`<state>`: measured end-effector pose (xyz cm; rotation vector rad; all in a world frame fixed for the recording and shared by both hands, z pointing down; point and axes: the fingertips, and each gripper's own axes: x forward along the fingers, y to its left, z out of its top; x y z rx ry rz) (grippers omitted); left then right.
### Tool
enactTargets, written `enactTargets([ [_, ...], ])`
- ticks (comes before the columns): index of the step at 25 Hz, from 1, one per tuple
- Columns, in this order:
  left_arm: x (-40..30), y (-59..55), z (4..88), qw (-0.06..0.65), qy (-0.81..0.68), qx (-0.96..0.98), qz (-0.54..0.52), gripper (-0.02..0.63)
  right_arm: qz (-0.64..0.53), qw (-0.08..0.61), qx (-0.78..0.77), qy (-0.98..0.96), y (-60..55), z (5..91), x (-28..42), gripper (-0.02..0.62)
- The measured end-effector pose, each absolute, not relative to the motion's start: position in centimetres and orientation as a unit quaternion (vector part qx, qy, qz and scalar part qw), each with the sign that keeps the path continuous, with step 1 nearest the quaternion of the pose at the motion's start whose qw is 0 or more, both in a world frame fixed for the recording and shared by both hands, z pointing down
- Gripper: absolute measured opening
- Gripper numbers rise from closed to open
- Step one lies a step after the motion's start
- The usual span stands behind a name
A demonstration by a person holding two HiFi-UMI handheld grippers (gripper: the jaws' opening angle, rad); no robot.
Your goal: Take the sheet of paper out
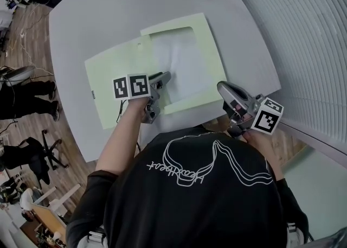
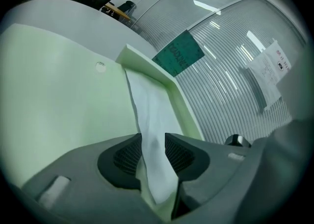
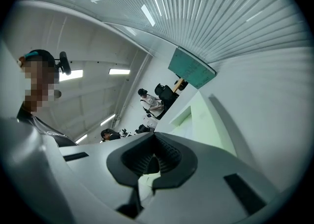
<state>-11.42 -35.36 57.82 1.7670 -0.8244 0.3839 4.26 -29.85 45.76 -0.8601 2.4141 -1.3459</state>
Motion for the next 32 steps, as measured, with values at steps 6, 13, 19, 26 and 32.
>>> enactTargets([
  [6,-11.2,-35.2,58.7,0.547,-0.347,0.741,0.174,0.14,-0.459,0.129,-0.302,0.826,-29.6,45.5,4.7,0.009],
  [13,-11.6,-35.4,58.8,0.53,-0.368,0.742,0.183,0.14,-0.462,0.129,-0.301,0.824,-29.1,45.7,5.1,0.009],
  [19,-10.9,-35.5,58.7,0.531,-0.364,0.744,0.179,0.139,-0.463,0.127,-0.301,0.824,-28.7,45.8,5.1,0.009],
  [26,-11.4,-36.0,59.7,0.524,-0.378,0.739,0.191,0.044,-0.462,0.126,-0.303,0.824,-28.4,46.6,5.5,0.009],
  [32,-11.7,-35.6,59.3,0.518,-0.397,0.731,0.2,0.014,-0.458,0.127,-0.303,0.826,-27.6,45.4,5.9,0.009],
])
